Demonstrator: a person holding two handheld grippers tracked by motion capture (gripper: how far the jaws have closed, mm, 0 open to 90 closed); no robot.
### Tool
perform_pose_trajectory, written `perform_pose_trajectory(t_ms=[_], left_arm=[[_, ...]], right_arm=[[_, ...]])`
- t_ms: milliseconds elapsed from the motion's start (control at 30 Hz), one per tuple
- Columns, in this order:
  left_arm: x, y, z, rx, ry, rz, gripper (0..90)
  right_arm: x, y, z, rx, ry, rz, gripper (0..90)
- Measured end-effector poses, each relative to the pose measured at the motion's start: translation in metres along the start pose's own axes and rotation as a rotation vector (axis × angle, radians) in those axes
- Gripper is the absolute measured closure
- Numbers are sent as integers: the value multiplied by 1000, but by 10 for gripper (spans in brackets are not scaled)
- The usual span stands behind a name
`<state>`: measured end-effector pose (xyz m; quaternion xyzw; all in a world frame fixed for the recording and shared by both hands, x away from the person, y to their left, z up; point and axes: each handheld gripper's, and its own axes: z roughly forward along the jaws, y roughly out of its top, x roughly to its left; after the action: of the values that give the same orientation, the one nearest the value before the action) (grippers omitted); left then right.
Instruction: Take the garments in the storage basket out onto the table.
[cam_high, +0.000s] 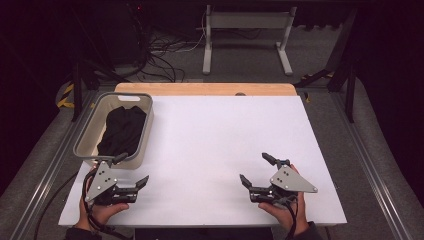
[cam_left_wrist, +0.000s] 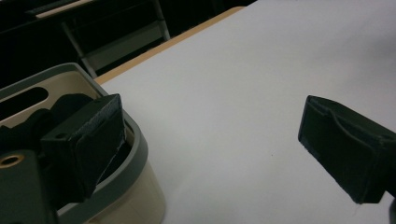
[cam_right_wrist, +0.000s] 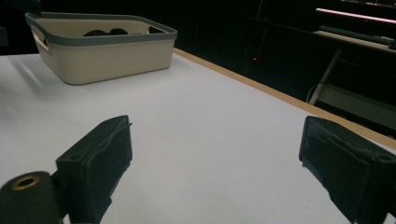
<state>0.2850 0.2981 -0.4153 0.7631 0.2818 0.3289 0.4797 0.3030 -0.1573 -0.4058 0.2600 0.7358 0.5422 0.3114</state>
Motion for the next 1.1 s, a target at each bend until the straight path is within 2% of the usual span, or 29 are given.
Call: perform_pose_trajectory(t_ms=[167, 400, 500, 533, 567, 633, 667, 700, 733, 800, 833, 933, 1033, 1100], left_arm=[[-1, -2, 0, 11, 17, -2, 105], [1, -2, -7, 28, 51, 7, 104], [8, 5, -12, 38, 79, 17, 104], [13, 10, -14, 62, 104, 22, 104], [13, 10, -14, 62, 104, 22, 104], [22, 18, -15, 72, 110, 20, 103], [31, 27, -14, 115, 118, 44, 103], [31, 27, -14, 115, 118, 44, 103], [36, 33, -14, 133, 119, 59, 103], [50, 44, -9, 180, 100, 65, 99], [60, 51, -4, 217, 82, 67, 99], [80, 59, 15, 321, 47, 73, 91], [100, 58, 37, 424, 28, 49, 92], [116, 53, 56, 500, 21, 14, 92]], right_arm=[[-2, -6, -1, 14, 13, 8, 96], [3, -9, 3, 32, 48, -15, 92], [5, -10, 5, 41, 67, -14, 92], [6, -11, 6, 46, 70, -13, 91], [6, -11, 6, 46, 70, -13, 91], [7, -14, 10, 64, 83, -18, 89], [7, -14, 10, 69, 84, -16, 88], [7, -14, 11, 69, 88, -15, 88], [7, -14, 11, 69, 88, -15, 88], [7, -15, 10, 73, 88, -15, 88], [7, -15, 10, 74, 90, -15, 88], [5, -16, 10, 78, 92, -3, 88], [4, -18, 11, 85, 95, 10, 86], [4, -18, 11, 88, 98, 13, 86]])
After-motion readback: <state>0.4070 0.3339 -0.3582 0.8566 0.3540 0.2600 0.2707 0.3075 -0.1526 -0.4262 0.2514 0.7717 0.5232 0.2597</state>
